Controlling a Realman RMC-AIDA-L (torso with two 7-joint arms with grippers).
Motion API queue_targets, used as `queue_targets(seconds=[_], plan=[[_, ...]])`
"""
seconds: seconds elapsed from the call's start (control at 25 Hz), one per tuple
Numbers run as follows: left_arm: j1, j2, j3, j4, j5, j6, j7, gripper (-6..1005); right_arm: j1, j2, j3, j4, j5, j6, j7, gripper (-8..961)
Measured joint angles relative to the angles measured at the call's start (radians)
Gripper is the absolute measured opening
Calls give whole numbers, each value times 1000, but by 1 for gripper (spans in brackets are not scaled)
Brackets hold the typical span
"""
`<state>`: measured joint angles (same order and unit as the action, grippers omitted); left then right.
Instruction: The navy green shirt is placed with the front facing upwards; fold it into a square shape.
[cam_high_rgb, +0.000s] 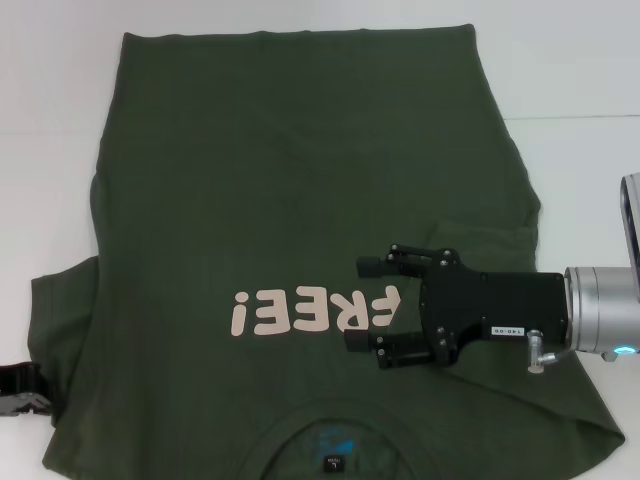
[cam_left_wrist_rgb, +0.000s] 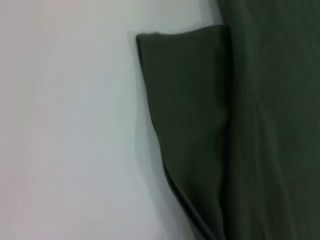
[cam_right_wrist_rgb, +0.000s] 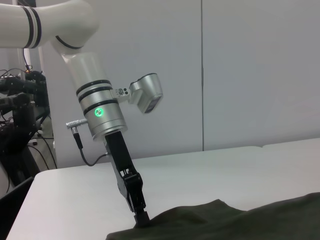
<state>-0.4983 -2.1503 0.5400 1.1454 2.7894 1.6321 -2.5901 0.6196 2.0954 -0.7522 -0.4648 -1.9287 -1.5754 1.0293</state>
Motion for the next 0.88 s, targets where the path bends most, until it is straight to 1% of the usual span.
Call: queue_targets(seconds=[0.24, 0.36, 0.52, 0.88], plan=[[1, -4, 10, 10, 1, -7, 1, 67, -1, 0, -1, 0, 2, 0, 1, 895], [8, -10, 19, 41, 1, -15, 2, 65, -1, 0, 0, 0, 2, 0, 1, 895], [15, -12, 28, 70, 8, -20, 1, 62, -3, 0, 1, 0, 3, 0, 1, 896], [18, -13, 37, 63, 29, -32, 2, 61, -3, 0, 1, 2, 4, 1, 1, 897]])
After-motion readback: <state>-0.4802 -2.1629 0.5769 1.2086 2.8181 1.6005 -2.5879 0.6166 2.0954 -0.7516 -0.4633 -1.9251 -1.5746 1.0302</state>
